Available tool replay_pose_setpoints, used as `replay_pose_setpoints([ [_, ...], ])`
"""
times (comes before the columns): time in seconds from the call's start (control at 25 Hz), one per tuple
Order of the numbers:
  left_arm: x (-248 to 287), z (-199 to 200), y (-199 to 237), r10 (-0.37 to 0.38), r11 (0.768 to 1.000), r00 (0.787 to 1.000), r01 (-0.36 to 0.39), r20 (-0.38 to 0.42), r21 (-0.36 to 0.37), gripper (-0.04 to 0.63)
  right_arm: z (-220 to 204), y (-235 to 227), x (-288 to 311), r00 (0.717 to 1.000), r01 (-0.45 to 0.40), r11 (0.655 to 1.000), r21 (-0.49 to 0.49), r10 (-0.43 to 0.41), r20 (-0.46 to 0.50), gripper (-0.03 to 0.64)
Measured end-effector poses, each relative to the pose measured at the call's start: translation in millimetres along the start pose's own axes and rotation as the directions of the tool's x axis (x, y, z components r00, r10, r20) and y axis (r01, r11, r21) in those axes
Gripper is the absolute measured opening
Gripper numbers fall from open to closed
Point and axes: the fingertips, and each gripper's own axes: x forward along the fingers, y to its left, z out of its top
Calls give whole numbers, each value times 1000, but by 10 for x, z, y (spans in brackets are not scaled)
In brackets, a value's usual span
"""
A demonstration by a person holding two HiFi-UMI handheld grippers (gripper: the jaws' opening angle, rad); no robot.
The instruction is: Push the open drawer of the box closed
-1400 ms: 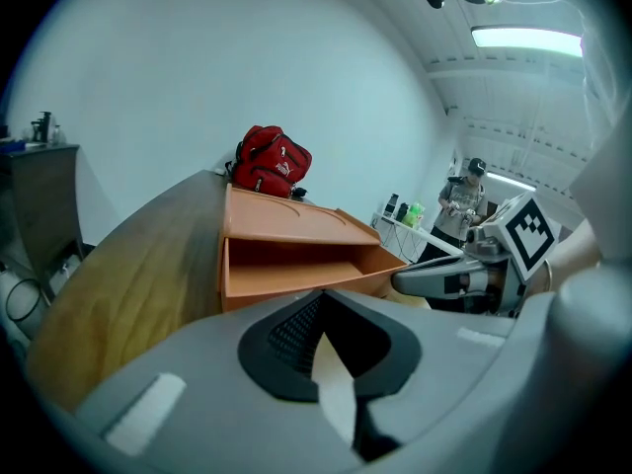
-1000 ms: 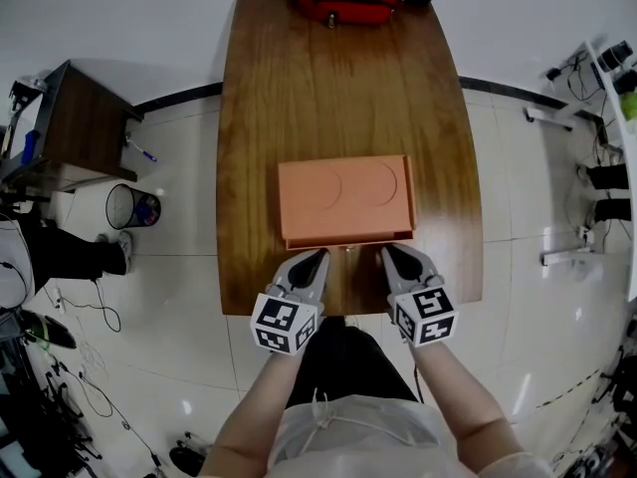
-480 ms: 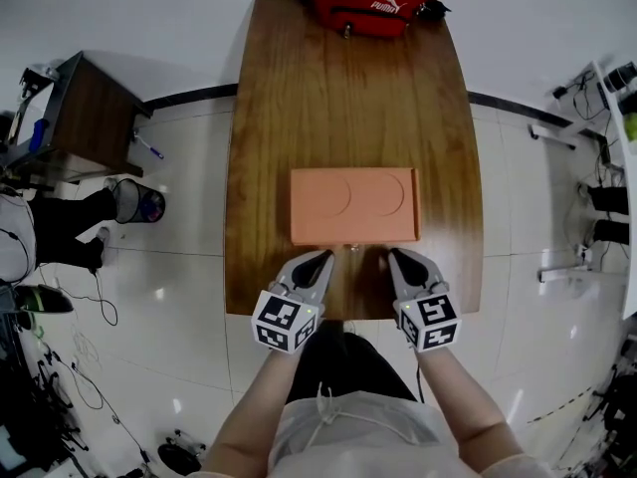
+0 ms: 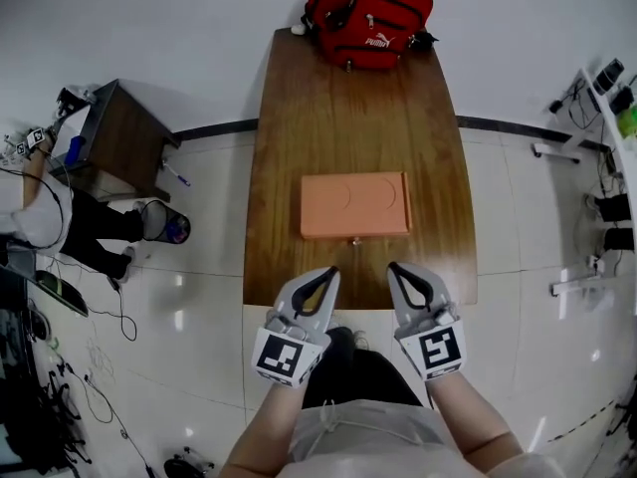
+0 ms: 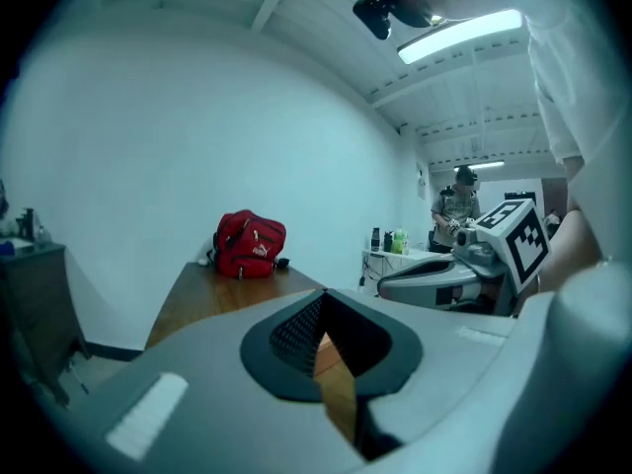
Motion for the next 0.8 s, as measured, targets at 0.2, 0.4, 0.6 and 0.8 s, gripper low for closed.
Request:
replay_pose_setpoints([
  [0.2, -310, 440, -201, 6, 997, 997, -13, 83, 80, 6, 338, 0, -366, 997, 45, 999, -4, -45, 56, 6],
  [0.4, -621, 499, -423, -55, 998, 993, 53, 106, 26, 6, 362, 74, -700, 992, 113, 994, -15, -111, 65, 6],
  [0.6, -1278, 461, -774, -153, 988, 978, 146, 140, 59, 5, 396, 548, -1114, 986, 148, 988, -42, -144, 85, 6],
  [0.8, -2262, 275, -1073, -188, 980, 969, 173, 161, 102, 5, 389, 1394, -1616, 977, 194, 979, -59, -187, 103, 6],
])
